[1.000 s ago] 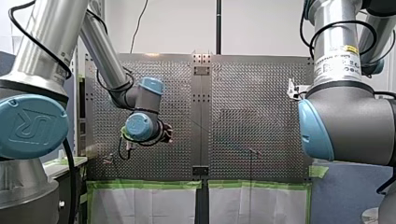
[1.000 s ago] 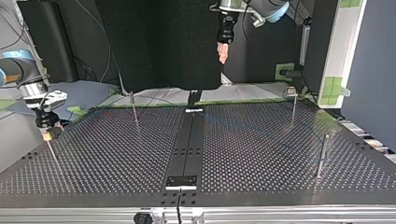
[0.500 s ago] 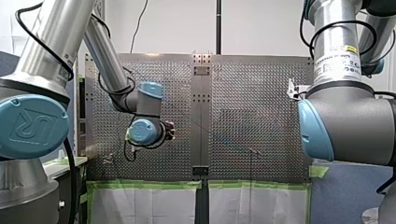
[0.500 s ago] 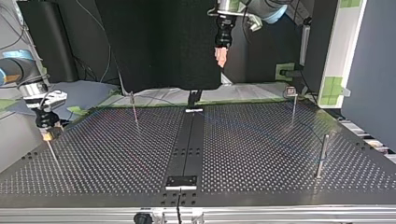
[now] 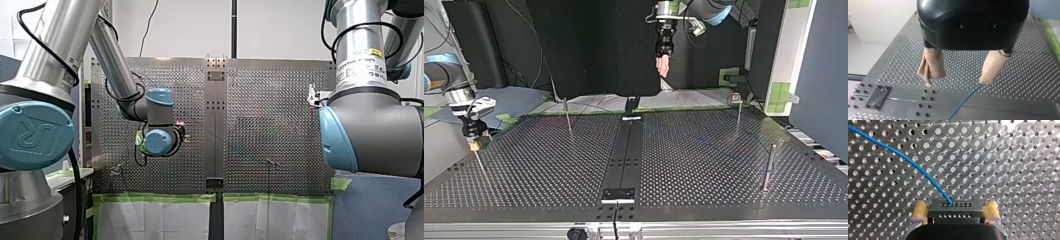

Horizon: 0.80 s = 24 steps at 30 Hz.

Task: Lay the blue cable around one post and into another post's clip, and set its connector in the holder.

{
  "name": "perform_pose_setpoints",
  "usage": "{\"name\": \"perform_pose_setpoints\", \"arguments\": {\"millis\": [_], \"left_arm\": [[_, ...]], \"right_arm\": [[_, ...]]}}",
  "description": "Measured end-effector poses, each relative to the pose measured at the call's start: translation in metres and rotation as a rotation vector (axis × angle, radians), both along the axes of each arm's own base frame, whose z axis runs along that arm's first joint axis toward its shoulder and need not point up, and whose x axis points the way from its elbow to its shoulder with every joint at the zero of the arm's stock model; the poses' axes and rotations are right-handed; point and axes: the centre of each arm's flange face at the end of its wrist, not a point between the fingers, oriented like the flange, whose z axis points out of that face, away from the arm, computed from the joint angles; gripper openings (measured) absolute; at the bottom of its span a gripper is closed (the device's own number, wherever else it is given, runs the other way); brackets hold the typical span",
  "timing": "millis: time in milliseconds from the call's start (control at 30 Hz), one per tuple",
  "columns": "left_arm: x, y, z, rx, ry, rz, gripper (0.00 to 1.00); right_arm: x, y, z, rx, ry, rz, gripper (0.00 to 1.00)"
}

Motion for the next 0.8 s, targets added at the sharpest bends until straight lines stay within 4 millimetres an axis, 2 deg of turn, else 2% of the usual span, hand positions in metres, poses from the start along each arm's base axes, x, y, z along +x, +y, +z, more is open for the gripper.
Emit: {"name": "perform_pose_setpoints", "arguments": {"millis": [467, 800], "left_arm": [[-0.0016, 0.0073, 0.0021, 0.029, -0.082, 0.052, 1.0], [-0.0034, 0.0098, -0.0009, 0.062, -0.059, 0.058, 1.0]], "right_arm": [[0.0, 0.0, 0.0, 0.0, 0.0, 0.0, 0.98], [0.0, 0.0, 0.0, 0.0, 0.0, 0.0, 0.98]]}}
